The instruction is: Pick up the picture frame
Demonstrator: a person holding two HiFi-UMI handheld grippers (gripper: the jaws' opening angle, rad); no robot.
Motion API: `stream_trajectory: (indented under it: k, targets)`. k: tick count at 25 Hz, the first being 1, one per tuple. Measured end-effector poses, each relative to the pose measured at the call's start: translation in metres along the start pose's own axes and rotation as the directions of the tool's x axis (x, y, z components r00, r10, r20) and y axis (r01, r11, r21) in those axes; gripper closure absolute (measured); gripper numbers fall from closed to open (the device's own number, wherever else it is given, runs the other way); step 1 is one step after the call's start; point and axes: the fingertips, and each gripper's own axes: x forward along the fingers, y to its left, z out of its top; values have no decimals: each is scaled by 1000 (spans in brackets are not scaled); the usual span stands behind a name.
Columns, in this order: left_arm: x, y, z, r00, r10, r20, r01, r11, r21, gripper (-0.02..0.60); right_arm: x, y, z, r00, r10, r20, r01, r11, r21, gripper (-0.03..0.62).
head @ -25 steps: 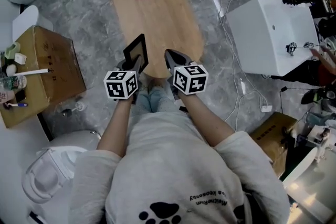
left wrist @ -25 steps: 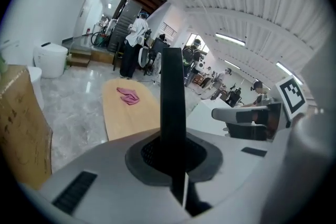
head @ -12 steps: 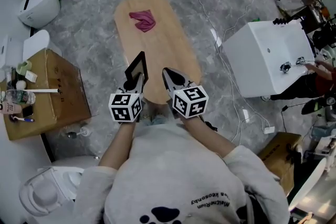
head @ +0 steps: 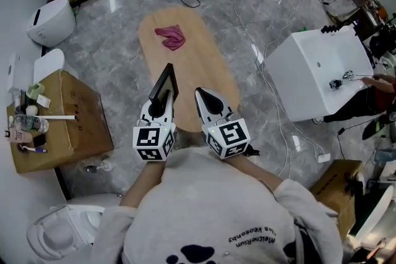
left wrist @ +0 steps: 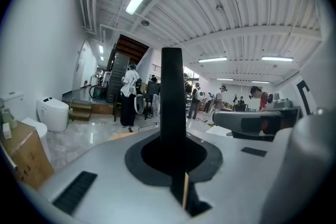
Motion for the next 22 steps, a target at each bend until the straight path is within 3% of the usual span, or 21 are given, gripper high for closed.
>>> stream_trajectory:
  k: [5, 22]
  targets:
    - [-10, -11, 9, 999, 16, 51, -17, 1000, 21, 565, -17, 1, 6, 999, -12, 36, 12, 1000, -23, 586]
    - [-16, -28, 11, 996, 21, 91, -32, 993, 114, 565, -25, -3, -5, 999, -16, 52, 20, 997, -69, 586]
